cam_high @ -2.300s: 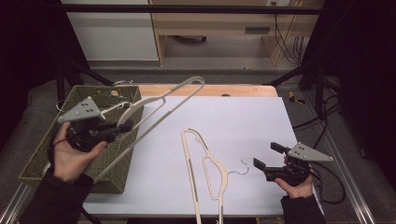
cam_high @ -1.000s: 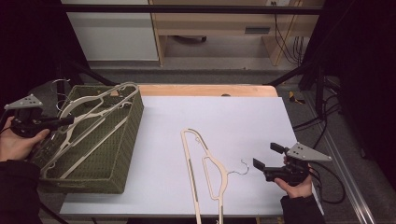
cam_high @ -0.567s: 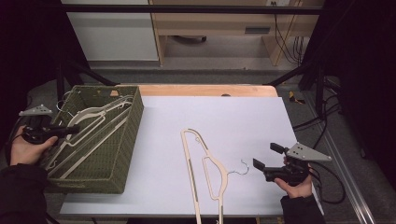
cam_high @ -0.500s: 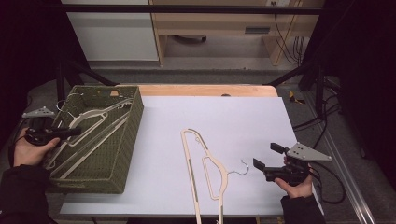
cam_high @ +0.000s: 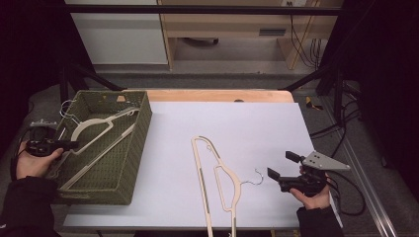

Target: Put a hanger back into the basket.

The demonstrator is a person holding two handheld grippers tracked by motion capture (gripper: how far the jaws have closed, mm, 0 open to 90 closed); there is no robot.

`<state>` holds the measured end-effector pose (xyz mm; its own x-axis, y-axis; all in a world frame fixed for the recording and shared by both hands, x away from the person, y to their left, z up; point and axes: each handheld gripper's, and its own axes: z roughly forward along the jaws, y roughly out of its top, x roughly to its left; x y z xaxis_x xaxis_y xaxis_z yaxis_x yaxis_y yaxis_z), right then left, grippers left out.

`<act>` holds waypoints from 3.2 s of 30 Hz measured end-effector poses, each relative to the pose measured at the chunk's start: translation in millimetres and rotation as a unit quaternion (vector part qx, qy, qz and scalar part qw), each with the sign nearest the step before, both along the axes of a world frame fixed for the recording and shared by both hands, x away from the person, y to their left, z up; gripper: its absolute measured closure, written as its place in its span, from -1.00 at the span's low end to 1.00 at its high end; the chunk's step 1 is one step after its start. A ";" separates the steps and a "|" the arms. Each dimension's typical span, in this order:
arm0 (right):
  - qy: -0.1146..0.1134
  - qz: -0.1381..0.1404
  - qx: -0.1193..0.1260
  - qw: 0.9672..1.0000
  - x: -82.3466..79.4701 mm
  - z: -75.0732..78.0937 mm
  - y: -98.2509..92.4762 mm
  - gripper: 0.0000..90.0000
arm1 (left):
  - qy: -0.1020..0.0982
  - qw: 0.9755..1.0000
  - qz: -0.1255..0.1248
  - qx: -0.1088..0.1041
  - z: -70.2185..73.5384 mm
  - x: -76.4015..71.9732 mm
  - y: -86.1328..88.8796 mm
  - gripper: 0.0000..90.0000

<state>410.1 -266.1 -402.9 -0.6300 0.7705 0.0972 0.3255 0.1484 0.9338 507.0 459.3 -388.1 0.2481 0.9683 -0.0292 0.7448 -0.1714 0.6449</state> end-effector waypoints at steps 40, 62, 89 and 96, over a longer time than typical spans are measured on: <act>0.051 0.054 -0.067 0.995 11.6 -33.1 25.6 -0.46 | -0.212 0.941 -0.245 -0.093 30.8 -90.8 -262.8 -0.91; 0.122 0.103 -0.178 0.971 32.0 -77.4 41.0 0.48 | -0.152 0.939 -0.298 -0.076 -34.2 -96.1 -319.5 -0.91; 0.130 0.146 -0.190 0.962 29.8 -63.2 46.3 0.98 | -0.090 0.924 -0.365 -0.072 -52.7 -96.1 -409.2 -0.74; 0.143 0.144 -0.187 0.961 31.6 -72.6 47.5 0.98 | -0.088 0.921 -0.376 -0.055 -57.9 -100.7 -422.9 -0.74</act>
